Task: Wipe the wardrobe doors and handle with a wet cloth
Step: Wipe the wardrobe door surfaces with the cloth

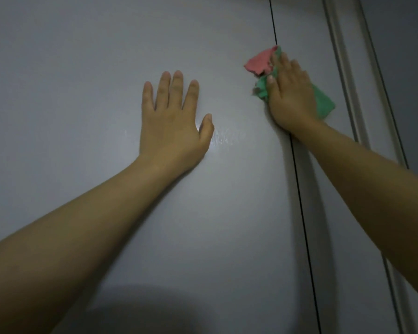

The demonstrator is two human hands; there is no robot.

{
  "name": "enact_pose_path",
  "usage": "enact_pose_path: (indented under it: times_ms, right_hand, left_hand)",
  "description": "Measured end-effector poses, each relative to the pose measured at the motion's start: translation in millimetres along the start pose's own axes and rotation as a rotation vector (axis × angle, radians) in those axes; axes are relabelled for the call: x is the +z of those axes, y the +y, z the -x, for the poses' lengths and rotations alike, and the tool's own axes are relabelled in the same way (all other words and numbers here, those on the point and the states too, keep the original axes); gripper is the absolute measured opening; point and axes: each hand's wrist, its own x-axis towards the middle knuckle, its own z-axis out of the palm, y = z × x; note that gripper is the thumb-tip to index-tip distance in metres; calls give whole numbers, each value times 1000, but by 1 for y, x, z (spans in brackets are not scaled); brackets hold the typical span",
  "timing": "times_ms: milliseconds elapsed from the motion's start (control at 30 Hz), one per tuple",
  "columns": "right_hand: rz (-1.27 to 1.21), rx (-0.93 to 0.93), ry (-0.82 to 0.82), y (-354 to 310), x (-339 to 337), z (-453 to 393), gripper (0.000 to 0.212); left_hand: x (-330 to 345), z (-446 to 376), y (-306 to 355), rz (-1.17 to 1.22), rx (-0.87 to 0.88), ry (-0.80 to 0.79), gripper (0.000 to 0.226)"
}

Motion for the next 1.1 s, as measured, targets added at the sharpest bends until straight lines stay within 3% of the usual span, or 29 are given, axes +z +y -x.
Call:
enact_pose_path:
  times_ms: [100,267,333,433,533,733,933,1000,1100]
  right_hand:
    - [8,70,20,-15,7,8,57]
    - [18,-245,-57,-17,-2,65,57]
    - [50,-164,-14,1,-3,38,58]
    - [-13,110,16,25,-4,-4,56]
    - [-29,145,25,16,1,5,60]
    - [19,-194,-60,21,-8,101,56]
    - [-15,246,42,57,-11,39,57]
    - [-23,207,38,41,-7,65,60]
    - [-17,-69,-66,26,-8,133,57]
  left_hand:
    - [-1,0,-1,-5,1,2,67]
    - [-3,-1,1,-21,-17,-32,69]
    - [-5,0,5,-11,-30,-42,68]
    - [-7,10,17,45,4,-37,72]
    - [-1,18,21,85,25,-53,73]
    - [8,20,24,31,25,-9,73]
    - [7,21,24,42,28,-4,71]
    - [8,21,24,34,27,-5,71]
    - [8,21,23,13,21,-3,72]
